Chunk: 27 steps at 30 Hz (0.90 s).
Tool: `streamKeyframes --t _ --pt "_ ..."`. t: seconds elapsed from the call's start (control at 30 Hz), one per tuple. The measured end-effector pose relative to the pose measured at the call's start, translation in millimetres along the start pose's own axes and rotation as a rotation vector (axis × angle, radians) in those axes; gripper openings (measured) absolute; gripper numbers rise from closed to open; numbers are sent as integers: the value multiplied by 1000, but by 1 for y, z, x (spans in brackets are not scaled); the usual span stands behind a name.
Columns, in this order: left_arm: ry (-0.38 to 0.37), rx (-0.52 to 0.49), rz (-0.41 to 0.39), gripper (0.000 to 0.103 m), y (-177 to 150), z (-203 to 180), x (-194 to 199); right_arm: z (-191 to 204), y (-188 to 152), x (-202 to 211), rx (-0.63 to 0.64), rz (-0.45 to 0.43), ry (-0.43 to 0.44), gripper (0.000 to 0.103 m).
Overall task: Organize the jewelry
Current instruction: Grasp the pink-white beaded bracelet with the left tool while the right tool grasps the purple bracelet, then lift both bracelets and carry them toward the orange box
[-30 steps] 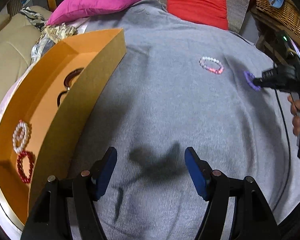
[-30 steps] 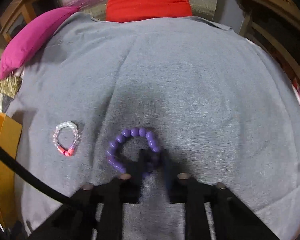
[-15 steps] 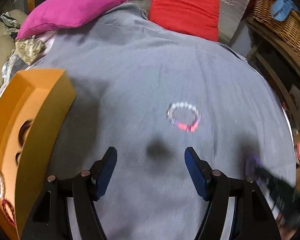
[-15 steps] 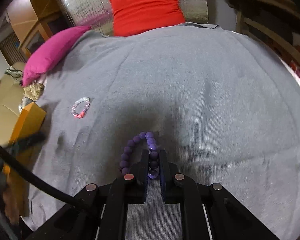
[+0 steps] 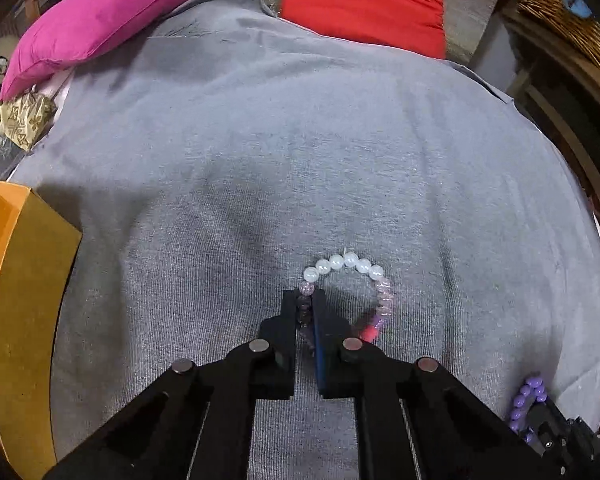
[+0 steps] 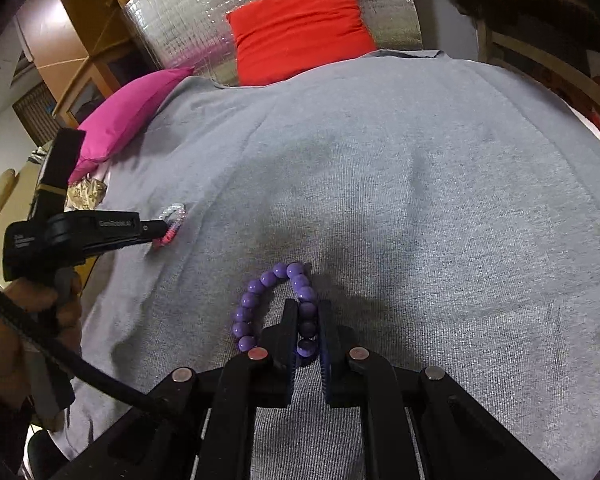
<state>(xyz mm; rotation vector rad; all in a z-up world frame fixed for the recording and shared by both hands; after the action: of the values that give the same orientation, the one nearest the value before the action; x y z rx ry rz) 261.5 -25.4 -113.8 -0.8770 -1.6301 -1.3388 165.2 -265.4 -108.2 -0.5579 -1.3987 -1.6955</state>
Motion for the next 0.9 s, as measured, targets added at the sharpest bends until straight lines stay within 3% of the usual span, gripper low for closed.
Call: streamKeyframes --t 0.5,0.7,0.9 --pt "-73 -3 -67 7 -78 28 76 19 -13 39 -12 20 6 10" --pt "-78 38 -91 7 -76 37 107 52 22 40 60 34 -29 10" --pt "-88 3 -136 7 -100 42 138 69 1 65 113 22 -49 10"
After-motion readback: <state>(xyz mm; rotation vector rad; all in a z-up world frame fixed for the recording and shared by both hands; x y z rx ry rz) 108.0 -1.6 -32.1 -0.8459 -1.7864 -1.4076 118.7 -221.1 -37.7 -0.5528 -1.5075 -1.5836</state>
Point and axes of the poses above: each gripper's, at about its wrist camera, not at the fingertips, and x roughly against the way its jaws point, z to its left, y to its top, the point moved 1 cm from there along -x, roughly the way its jaws point, and after that the axes turned 6 degrees about x, right-handed, at the moved point
